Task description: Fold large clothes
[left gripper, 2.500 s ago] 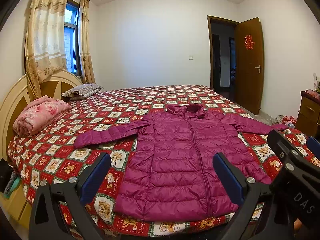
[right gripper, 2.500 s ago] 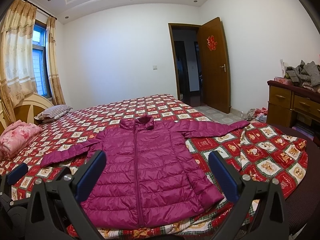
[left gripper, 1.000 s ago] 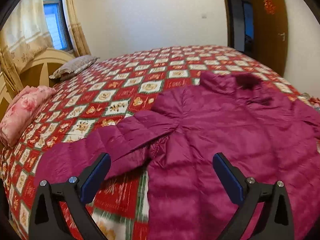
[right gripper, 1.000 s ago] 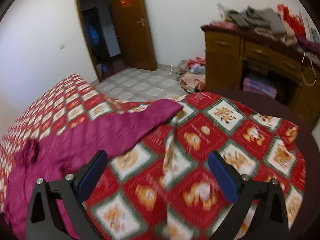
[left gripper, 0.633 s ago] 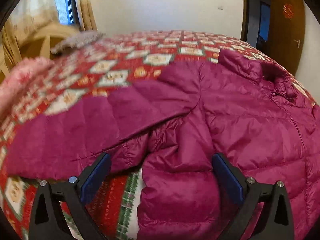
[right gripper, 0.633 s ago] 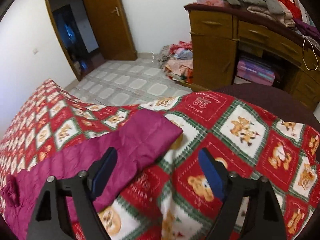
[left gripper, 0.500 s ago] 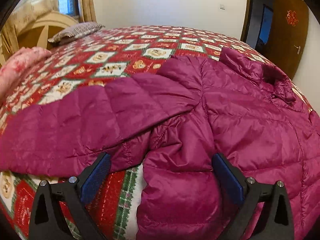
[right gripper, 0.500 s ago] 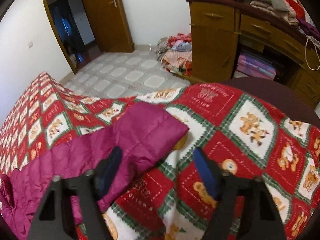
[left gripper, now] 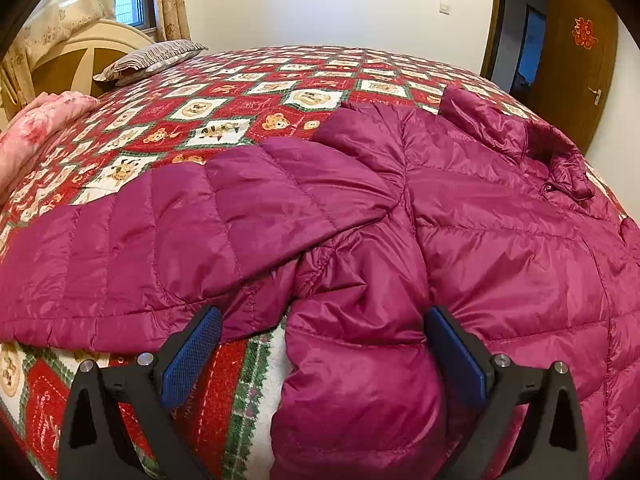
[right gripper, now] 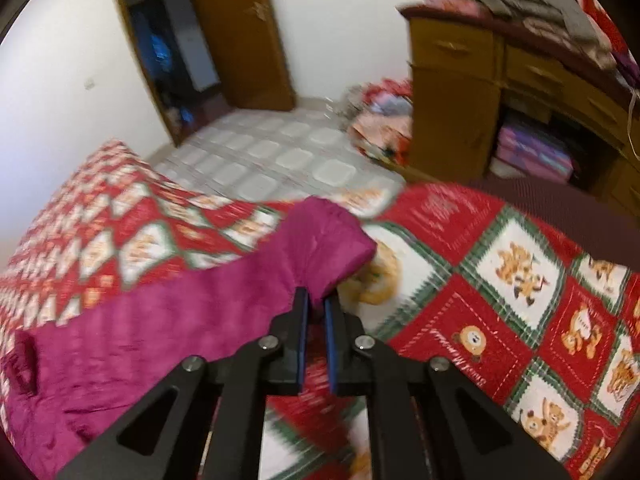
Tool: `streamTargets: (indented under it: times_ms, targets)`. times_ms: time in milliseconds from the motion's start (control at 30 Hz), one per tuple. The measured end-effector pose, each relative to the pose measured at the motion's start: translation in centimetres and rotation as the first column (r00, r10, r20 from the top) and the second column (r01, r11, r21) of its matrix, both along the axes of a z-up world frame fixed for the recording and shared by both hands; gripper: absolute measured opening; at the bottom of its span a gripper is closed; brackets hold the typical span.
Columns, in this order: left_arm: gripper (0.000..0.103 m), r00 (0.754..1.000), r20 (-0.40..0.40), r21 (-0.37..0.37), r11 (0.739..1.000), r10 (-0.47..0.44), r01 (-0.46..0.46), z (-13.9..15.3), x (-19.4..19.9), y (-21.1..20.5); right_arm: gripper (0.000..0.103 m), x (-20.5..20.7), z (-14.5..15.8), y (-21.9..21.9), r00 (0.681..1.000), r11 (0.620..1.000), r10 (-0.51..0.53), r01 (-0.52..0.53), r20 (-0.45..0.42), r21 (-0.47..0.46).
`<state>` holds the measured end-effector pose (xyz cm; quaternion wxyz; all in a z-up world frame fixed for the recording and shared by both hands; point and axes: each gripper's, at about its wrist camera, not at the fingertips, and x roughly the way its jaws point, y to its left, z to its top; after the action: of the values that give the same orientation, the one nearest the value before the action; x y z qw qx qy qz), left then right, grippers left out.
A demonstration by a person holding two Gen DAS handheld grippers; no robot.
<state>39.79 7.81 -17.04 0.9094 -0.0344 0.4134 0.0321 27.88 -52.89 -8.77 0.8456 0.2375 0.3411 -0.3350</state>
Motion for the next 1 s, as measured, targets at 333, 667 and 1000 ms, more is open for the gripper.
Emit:
streamTargets:
  times_ms: [333,667,1000]
  targets:
    - [0.102,1.000,0.006,-0.017,1.000,-0.002,0.002,0.0,0.0,0.2,0.009,3.5,8.4,19.1,0.898,0.889,0.433,-0.413,0.073,-0.197]
    - [0.102,1.000,0.014,-0.058,0.998,-0.007,0.008,-0.1,-0.1,0.7,0.010,6.3,5.4,29.3,0.803,0.794,0.596,-0.584,0.023,-0.172]
    - [0.102,1.000,0.014,-0.056,0.998,-0.008,0.008,-0.1,-0.1,0.7,0.091,2.4,2.9,10.0,0.998,0.976,0.062,-0.065,-0.018,-0.209]
